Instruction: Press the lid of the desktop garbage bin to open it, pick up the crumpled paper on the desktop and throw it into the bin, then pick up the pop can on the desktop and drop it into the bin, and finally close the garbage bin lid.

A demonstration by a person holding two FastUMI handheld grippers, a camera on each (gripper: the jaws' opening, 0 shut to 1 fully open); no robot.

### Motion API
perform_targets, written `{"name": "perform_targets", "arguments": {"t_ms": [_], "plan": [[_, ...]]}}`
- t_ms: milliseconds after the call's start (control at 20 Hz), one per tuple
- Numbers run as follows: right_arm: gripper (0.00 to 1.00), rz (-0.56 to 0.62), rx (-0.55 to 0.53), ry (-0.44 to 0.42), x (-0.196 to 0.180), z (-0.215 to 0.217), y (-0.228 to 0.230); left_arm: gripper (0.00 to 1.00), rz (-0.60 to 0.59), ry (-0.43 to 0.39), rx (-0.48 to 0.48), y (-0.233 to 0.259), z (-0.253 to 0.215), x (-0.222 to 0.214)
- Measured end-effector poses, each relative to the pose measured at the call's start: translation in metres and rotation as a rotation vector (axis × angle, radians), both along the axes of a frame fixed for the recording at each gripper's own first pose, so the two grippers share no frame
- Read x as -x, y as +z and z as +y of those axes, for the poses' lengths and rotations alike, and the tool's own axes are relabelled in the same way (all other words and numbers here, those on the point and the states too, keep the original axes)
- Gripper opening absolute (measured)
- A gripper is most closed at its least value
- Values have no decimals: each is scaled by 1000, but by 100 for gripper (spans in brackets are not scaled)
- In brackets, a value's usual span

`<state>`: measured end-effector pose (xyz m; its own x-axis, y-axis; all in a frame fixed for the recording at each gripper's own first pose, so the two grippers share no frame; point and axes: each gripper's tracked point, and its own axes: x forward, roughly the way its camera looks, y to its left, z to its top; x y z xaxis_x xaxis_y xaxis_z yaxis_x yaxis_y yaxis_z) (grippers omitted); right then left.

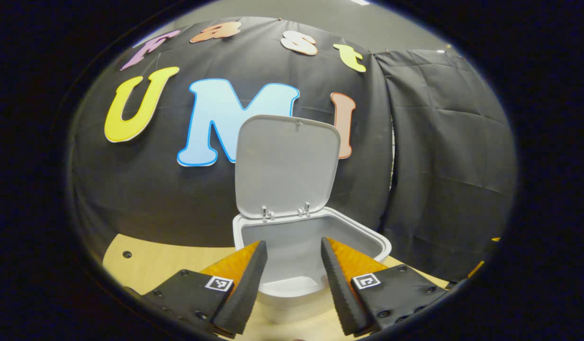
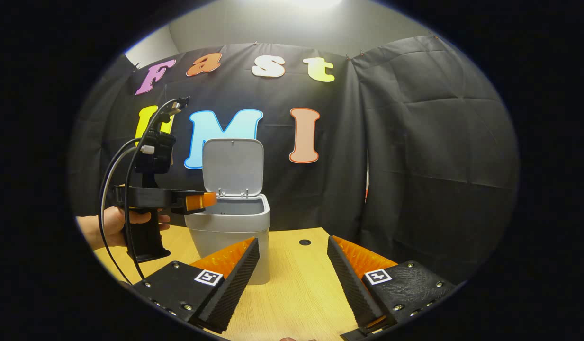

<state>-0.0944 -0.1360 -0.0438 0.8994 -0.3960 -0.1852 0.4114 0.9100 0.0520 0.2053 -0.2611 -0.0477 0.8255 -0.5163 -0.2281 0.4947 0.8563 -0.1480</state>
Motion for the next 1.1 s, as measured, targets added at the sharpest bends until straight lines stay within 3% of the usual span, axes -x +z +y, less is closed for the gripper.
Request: {"name": "perform_targets", "arguments": {"t_ms": [100, 700, 1100], "plan": [[93, -3, 0, 21, -3, 6, 0, 92, -16, 11, 8, 9, 5, 3], [94, -6, -53, 261, -21, 79, -13, 95, -171, 128, -25, 52, 82, 64], [94, 124, -134, 402, -22, 162, -60, 96, -184, 177, -33, 54, 148, 127]]}}
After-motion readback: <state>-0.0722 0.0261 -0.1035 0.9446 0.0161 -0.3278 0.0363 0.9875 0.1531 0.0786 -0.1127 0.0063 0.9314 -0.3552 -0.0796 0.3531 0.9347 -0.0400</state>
